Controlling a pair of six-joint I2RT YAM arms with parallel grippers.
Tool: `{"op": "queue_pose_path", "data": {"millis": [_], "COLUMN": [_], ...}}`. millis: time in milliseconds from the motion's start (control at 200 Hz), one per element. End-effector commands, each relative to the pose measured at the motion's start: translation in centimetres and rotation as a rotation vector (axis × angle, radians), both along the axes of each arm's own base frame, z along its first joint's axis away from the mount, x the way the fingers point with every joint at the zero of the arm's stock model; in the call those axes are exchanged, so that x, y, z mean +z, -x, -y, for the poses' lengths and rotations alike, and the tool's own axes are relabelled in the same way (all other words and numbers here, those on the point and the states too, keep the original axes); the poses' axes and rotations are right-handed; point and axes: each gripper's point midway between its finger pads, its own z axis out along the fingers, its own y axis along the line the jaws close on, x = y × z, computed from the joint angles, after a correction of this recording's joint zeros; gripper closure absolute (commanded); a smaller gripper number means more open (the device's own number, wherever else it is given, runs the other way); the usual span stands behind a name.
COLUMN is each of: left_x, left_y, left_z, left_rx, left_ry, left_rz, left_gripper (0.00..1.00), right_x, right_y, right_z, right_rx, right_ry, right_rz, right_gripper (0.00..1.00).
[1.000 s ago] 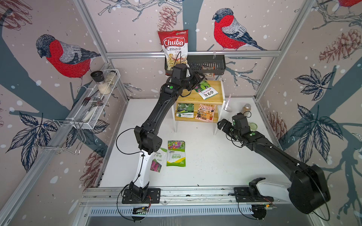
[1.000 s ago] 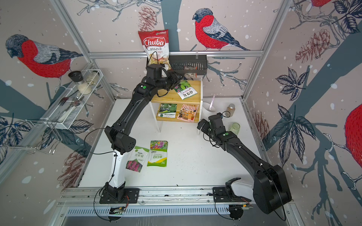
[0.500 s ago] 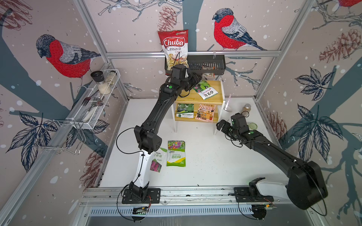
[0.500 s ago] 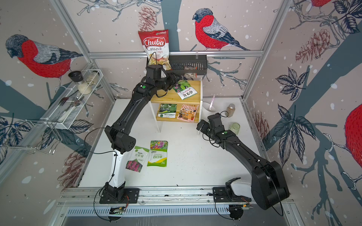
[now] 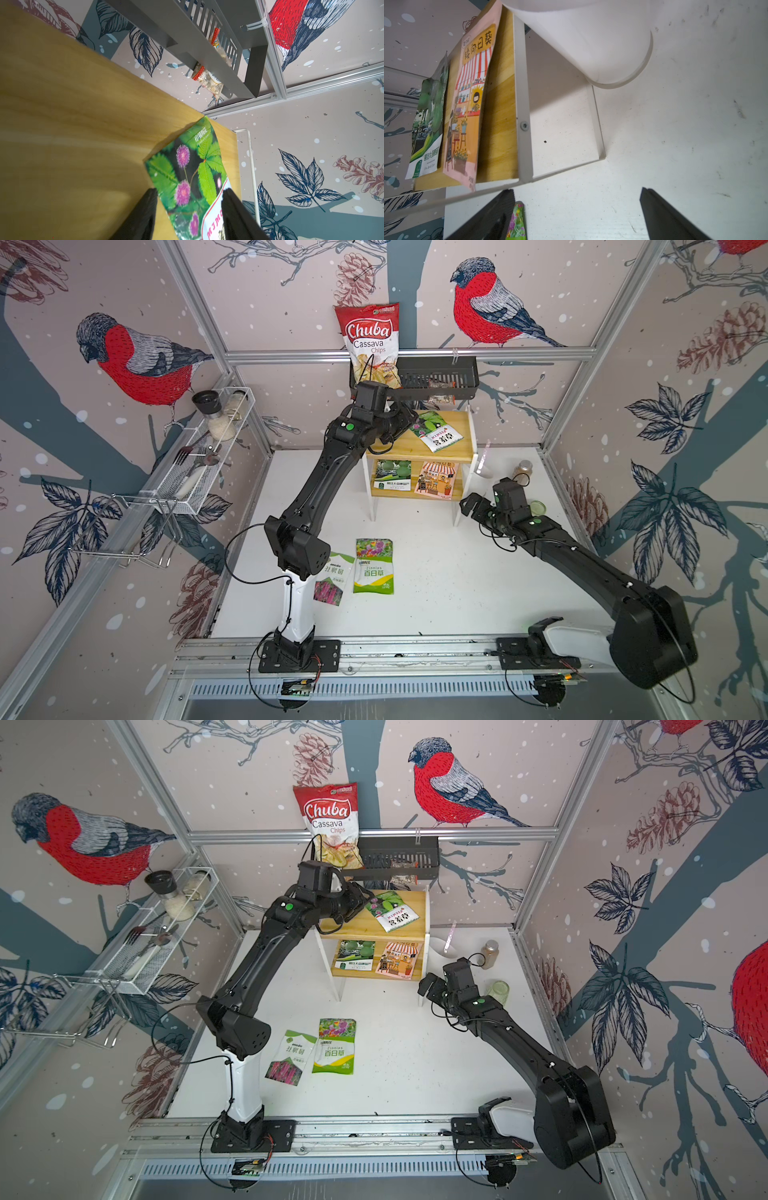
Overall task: Take the seed bag off the shelf
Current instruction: Move the seed packet to the shelf.
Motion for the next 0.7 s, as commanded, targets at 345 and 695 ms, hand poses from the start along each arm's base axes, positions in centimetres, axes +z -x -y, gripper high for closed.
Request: {"op": "queue_pose_path", "data": {"millis": [345, 695], "left_x": [7.9, 8.2], "left_y": [3.5, 2.9], "left_z": [-0.9, -6.8], "left_rx": [-0.068, 0.033], "left_ry": [0.037, -0.02], "left_rz": [0.22, 0.232], "left_gripper": [0.44, 0.42], "right_x": [11.0, 25.1], "right_y": [1.8, -4.5], "right_z": [3.6, 2.3], "right_rx": [-0.082, -0.098], "right_ry": [0.152, 0.244], "right_rz": [0.203, 0.505], "right_gripper": [0.21, 0.17]}}
